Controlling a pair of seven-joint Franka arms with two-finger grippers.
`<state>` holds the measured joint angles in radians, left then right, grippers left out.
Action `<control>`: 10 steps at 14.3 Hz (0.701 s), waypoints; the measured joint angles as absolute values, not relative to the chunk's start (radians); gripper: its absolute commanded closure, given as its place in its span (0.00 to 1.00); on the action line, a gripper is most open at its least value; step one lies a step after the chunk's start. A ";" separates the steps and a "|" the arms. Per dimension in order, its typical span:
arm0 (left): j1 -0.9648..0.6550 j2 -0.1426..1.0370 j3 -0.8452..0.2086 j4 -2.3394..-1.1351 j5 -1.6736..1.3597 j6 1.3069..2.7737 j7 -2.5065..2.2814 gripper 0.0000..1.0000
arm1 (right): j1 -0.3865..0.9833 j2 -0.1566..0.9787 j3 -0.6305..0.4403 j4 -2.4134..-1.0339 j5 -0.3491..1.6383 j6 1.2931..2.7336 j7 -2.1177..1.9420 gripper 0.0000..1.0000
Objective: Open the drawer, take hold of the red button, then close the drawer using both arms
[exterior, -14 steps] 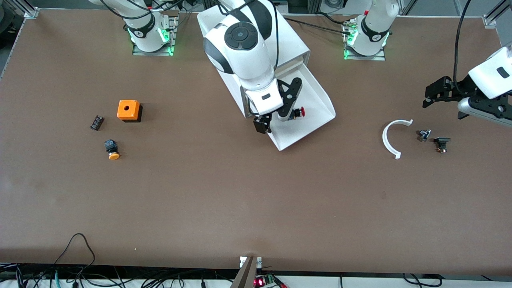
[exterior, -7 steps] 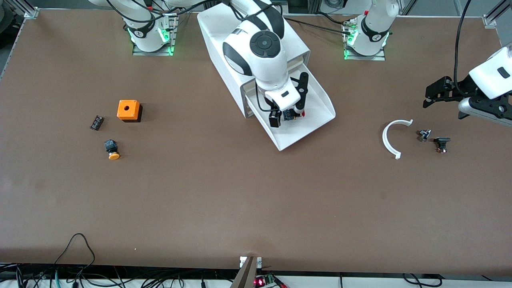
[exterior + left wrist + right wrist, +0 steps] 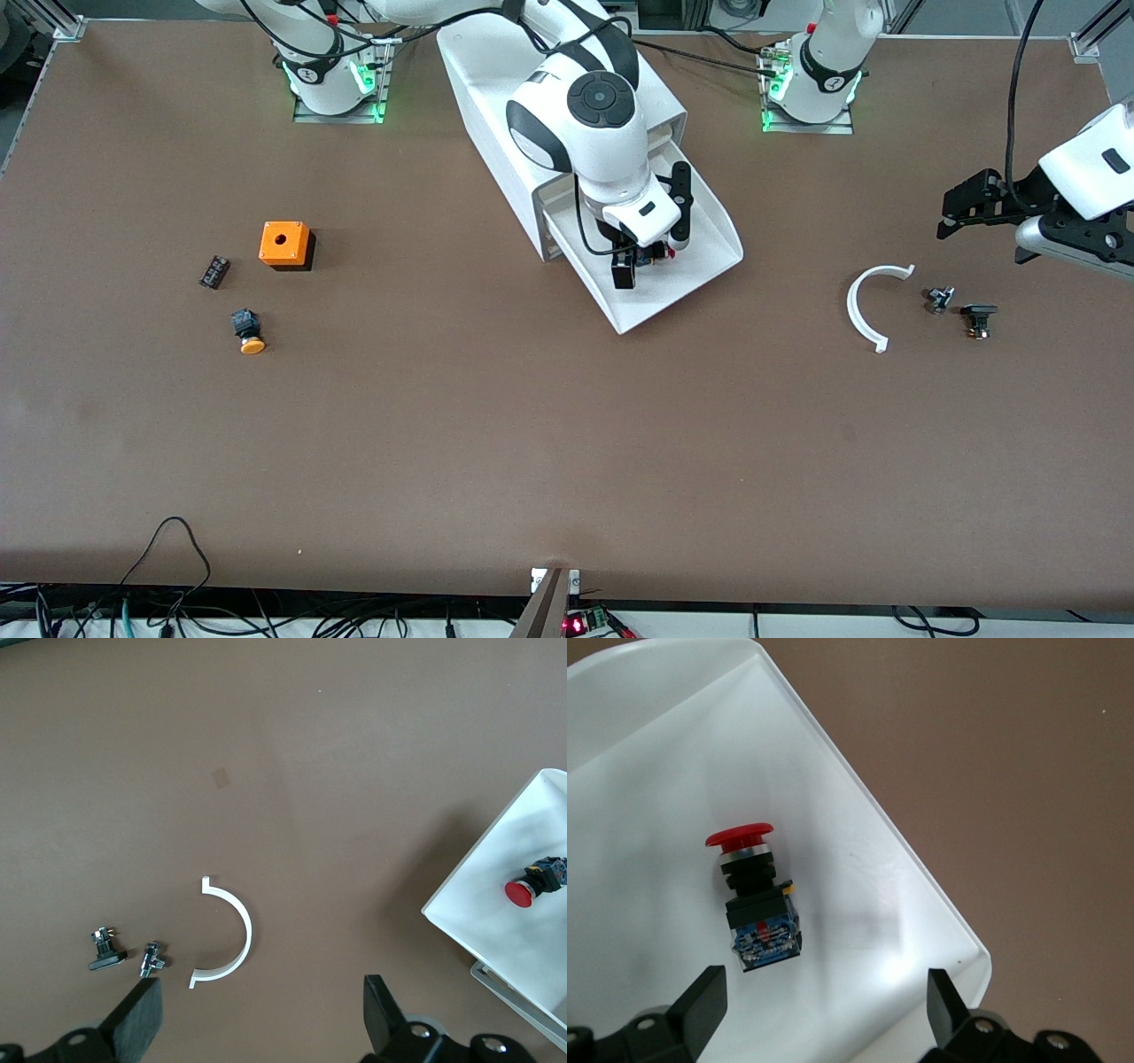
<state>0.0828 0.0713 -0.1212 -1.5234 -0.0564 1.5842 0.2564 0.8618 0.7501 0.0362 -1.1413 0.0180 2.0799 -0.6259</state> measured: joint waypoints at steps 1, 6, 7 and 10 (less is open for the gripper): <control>0.083 0.071 -0.121 -1.523 -0.056 1.584 0.256 0.00 | 0.862 0.755 0.036 -1.141 0.017 2.081 -0.632 0.00; 0.083 0.071 -0.121 -1.523 -0.056 1.584 0.256 0.00 | 0.873 0.788 0.037 -1.140 -0.035 2.084 -0.637 0.00; 0.083 0.071 -0.121 -1.523 -0.056 1.584 0.256 0.00 | 0.877 0.792 0.037 -1.139 -0.036 2.084 -0.637 0.00; 0.083 0.071 -0.121 -1.523 -0.056 1.584 0.256 0.00 | 0.887 0.806 0.037 -1.139 -0.036 2.085 -0.638 0.00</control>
